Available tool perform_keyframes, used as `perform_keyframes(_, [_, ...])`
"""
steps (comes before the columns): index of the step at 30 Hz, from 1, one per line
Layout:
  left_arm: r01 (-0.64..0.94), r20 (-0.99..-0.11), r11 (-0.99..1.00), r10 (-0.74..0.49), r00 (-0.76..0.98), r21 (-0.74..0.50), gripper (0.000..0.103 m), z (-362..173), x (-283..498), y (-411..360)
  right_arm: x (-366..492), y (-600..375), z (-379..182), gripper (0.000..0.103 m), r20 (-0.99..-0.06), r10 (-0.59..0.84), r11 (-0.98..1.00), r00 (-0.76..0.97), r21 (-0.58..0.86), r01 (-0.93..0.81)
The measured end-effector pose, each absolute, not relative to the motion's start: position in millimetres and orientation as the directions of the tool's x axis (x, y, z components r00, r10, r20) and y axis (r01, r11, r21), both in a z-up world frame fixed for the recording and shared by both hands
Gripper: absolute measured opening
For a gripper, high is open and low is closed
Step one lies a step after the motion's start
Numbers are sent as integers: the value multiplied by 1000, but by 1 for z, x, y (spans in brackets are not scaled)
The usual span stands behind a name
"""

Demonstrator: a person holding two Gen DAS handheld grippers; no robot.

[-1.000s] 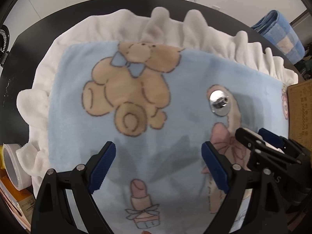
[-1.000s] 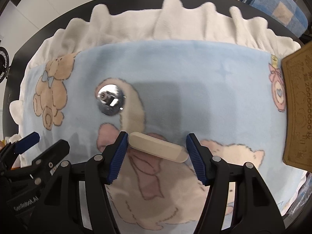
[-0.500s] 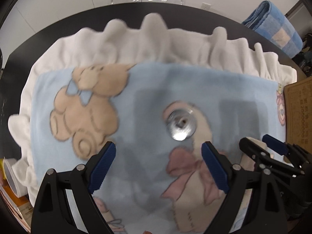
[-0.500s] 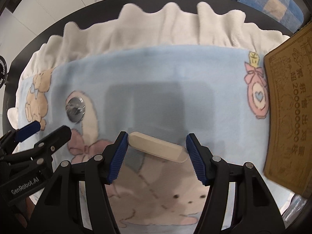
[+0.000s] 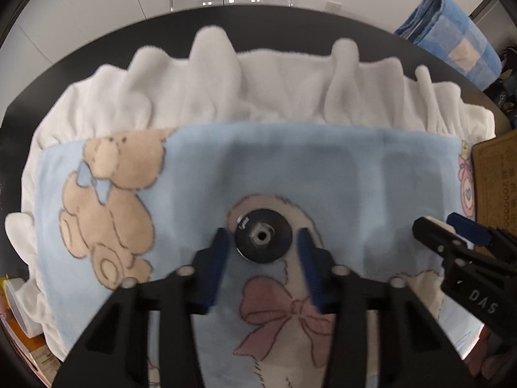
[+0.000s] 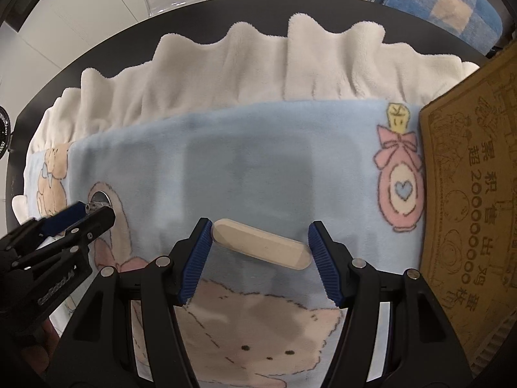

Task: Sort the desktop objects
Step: 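Grasp the round metal button with the left tool while the right tool holds the cream clip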

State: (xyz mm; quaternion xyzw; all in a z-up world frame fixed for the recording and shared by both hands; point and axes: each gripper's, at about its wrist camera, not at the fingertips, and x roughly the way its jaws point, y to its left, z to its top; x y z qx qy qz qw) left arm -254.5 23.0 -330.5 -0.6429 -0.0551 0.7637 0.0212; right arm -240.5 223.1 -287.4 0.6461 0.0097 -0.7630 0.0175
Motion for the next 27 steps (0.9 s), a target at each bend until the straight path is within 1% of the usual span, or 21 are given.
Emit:
perform_keyframes(4, [31, -977, -993, 103, -185, -111, 37, -331, -253, 24, -233, 228, -287, 64, -986, -19, -999, -164, 13, 34])
perform_keyframes(5, [28, -977, -994, 103, -188, -110, 35, -332, -254, 25, -232, 229, -287, 64, -986, -20, -999, -163, 14, 33])
perform_keyframes(6, [29, -976, -993, 104, -192, -112, 25, -330, -250, 23, -230, 229, -288, 64, -987, -21, -999, -161, 16, 33])
perform_keyframes(18, [45, -967, -987, 143, -209, -156, 25, -324, -245, 17, -218, 229, -285, 64, -987, -21, -999, -158, 14, 45])
perform_keyframes(27, [35, -961, -986, 150, -234, -162, 25, -296, -224, 8, -200, 231, -267, 64, -984, -20, -999, -180, 11, 50])
